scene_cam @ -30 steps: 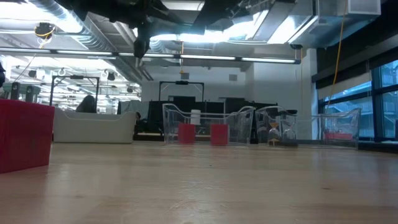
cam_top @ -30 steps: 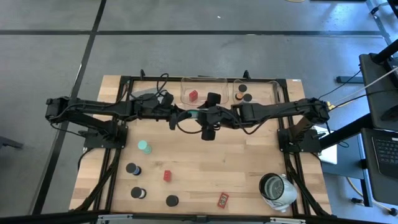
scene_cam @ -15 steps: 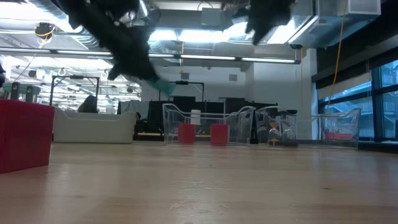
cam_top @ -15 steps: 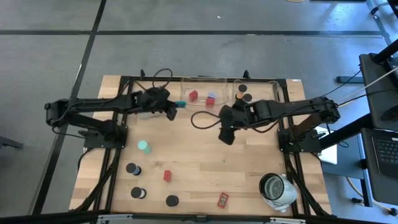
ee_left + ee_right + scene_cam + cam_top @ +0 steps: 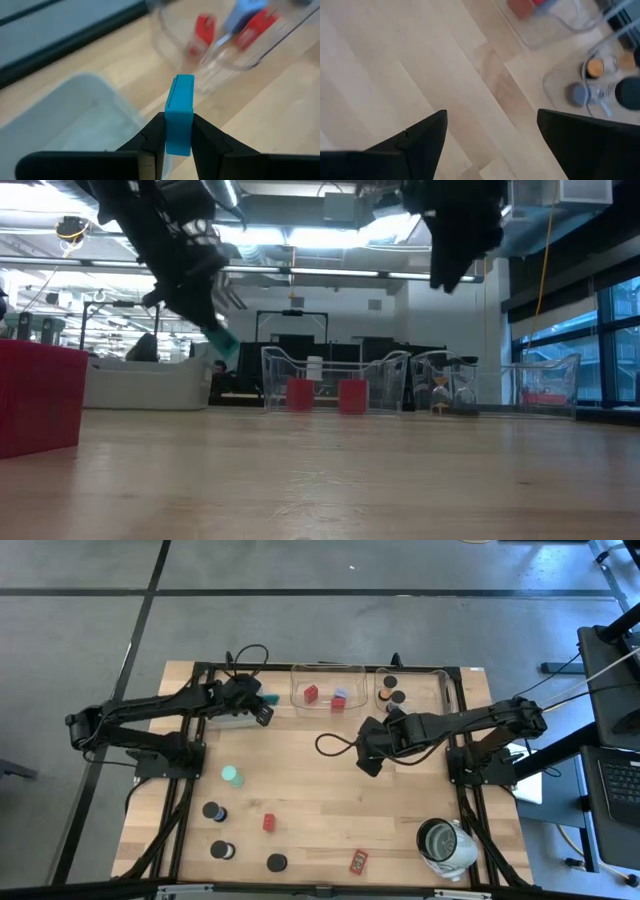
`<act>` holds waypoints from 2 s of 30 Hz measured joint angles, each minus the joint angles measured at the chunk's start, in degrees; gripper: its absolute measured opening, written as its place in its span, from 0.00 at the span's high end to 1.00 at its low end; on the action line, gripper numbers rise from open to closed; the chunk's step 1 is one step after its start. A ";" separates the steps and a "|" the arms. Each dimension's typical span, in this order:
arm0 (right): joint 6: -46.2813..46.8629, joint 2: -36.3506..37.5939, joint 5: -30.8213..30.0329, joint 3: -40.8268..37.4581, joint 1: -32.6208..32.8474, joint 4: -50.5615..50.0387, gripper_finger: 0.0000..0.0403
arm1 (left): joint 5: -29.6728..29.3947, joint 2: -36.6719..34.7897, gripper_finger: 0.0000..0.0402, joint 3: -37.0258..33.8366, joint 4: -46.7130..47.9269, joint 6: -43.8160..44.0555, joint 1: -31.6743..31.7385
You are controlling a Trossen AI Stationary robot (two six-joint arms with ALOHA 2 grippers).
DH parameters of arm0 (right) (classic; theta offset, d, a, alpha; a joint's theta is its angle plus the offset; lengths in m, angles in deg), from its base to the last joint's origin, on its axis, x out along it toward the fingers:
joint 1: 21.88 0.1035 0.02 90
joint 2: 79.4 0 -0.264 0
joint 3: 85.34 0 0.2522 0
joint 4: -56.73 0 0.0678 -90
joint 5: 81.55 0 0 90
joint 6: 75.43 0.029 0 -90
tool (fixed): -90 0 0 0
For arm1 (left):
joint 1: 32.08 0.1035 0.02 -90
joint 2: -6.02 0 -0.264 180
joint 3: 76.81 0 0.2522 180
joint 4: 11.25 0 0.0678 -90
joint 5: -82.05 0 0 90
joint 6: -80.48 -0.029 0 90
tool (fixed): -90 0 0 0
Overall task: Pick & Place Office items
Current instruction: Put the blue digital timer into the gray bin, then put the red digital timer into the gray bin
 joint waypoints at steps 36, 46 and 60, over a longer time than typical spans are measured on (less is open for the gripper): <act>8.82 -0.02 4.06 -3.83 10.83 8.01 0.23 | -11.88 -12.38 0.75 -12.31 18.22 8.61 1.97; 5.25 -0.02 4.55 -3.83 10.88 8.86 0.23 | -11.61 -12.38 0.61 -11.03 18.31 6.84 1.97; -16.36 -4.91 18.03 -3.83 16.73 17.85 0.23 | -6.49 -12.75 0.57 -0.85 11.68 2.90 -1.66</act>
